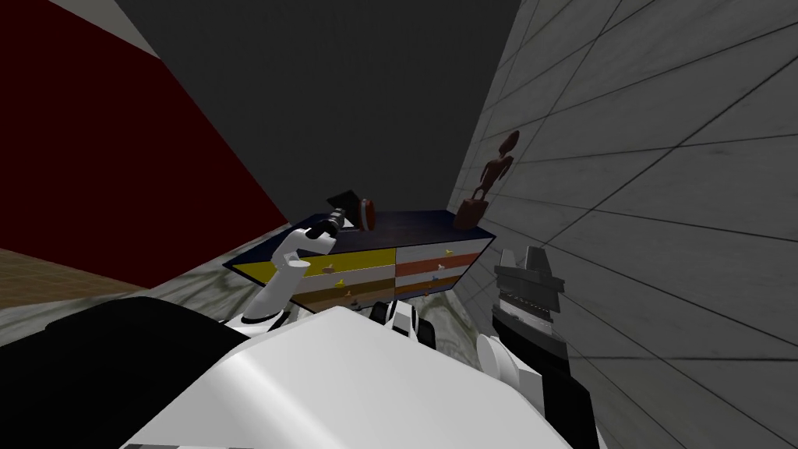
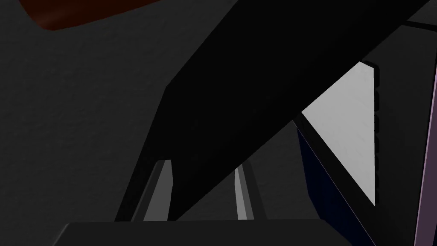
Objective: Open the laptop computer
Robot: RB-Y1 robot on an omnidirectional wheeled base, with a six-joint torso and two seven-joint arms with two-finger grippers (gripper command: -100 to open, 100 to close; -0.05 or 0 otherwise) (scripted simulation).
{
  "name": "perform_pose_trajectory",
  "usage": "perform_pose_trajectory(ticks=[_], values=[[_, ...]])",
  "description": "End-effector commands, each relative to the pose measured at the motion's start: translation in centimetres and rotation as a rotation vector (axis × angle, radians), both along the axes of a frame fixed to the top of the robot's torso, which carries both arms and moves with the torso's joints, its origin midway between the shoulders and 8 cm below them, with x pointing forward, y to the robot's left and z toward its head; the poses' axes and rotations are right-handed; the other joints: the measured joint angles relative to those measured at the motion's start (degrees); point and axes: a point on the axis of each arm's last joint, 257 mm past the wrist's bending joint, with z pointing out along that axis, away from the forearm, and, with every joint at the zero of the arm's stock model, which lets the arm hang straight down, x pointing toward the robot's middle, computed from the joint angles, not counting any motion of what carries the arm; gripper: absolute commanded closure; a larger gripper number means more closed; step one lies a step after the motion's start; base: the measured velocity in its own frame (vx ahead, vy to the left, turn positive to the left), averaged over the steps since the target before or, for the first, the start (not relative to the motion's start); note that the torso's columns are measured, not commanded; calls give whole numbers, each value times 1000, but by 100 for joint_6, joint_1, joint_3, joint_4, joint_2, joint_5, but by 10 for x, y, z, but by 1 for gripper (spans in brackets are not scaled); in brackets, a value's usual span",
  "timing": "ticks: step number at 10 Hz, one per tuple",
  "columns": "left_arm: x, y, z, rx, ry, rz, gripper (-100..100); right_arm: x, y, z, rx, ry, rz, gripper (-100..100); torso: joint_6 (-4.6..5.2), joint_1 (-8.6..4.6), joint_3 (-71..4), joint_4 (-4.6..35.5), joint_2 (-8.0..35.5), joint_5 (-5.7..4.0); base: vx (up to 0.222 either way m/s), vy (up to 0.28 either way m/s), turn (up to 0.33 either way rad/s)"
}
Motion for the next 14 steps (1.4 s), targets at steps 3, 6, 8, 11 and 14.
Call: perform_pose_trajectory(ticks=[3, 6, 8, 11, 14], values=[[8, -5, -11, -187, -90, -25, 100, 0, 0, 0, 0, 0, 0, 0, -6, 13, 5, 4, 8, 4, -20, 39, 56], [13, -8, -18, -300, -146, -39, 100, 0, 0, 0, 0, 0, 0, 0, -4, 7, 2, -1, 2, 4, -19, 36, 42], [16, -11, -22, -375, -183, -48, 100, 0, 0, 0, 0, 0, 0, 0, -5, 8, 1, 1, 2, 2, -18, 33, 50], [4, -12, -6, -354, -166, -38, -100, 0, 0, 0, 0, 0, 0, 0, -3, 10, -10, -11, -16, 9, 26, 21, -11], [-7, -16, 10, -355, -167, -34, -100, 0, 0, 0, 0, 0, 0, 0, -4, 13, -3, -2, -4, 4, 29, 15, -9]])
